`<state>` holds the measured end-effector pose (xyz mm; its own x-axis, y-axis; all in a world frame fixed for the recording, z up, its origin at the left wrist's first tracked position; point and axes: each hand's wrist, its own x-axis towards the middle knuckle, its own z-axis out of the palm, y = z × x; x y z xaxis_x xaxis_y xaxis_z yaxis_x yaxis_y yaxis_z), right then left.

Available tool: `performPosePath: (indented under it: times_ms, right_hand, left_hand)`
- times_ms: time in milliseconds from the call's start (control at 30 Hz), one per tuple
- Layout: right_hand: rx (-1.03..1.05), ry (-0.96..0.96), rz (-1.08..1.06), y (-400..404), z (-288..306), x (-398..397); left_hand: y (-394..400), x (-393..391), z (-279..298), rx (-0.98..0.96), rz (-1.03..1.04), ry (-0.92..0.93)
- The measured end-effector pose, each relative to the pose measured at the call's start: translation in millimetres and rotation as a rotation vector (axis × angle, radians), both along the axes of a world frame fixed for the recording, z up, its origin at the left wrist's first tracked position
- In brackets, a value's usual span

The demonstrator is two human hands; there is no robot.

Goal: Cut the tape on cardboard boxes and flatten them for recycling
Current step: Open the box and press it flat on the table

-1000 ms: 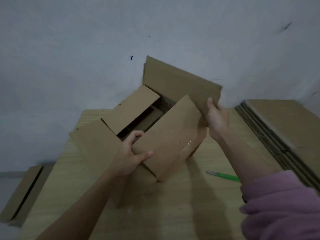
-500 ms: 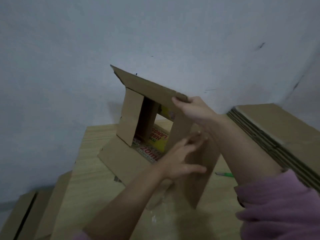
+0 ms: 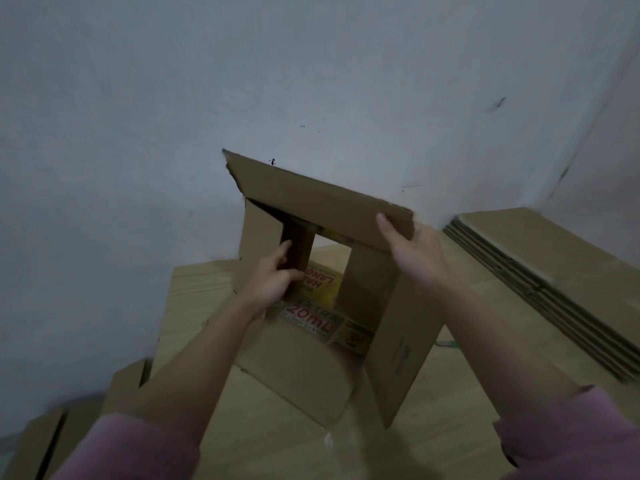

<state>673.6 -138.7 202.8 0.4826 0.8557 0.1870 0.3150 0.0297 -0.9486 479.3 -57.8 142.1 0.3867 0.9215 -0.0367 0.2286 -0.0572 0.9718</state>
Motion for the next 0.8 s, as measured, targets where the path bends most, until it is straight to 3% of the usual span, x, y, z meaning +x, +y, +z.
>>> performPosePath:
  times_ms: [300,433,533,600,667,800]
  right_hand:
    - [-0.026,-0.050,0.073,-6.1,1.0,-2.0]
    - [-0.039,-0.100,0.138,-9.5,1.1,1.4]
    - [-0.043,-0.148,0.183,-16.1,-0.8,5.9]
    - [-0.070,-0.243,0.297,-21.7,-1.5,8.3]
    - [-0.082,-0.385,0.401,-24.1,-5.3,14.2]
    - [-0.200,-0.877,0.506,-26.5,-20.8,23.2]
  left_hand:
    - [13.0,-32.7,-1.6,0.003,-0.038,0.032]
    - [27.1,-54.9,-6.2,0.050,0.060,0.041]
    - [43.0,-76.6,-7.1,0.071,0.090,0.147]
    - [56.1,-86.0,-5.8,0.049,0.125,0.198]
    - [68.8,-93.4,-3.7,0.014,0.239,0.126]
    - [79.7,-97.6,-0.2,-0.047,0.445,0.005]
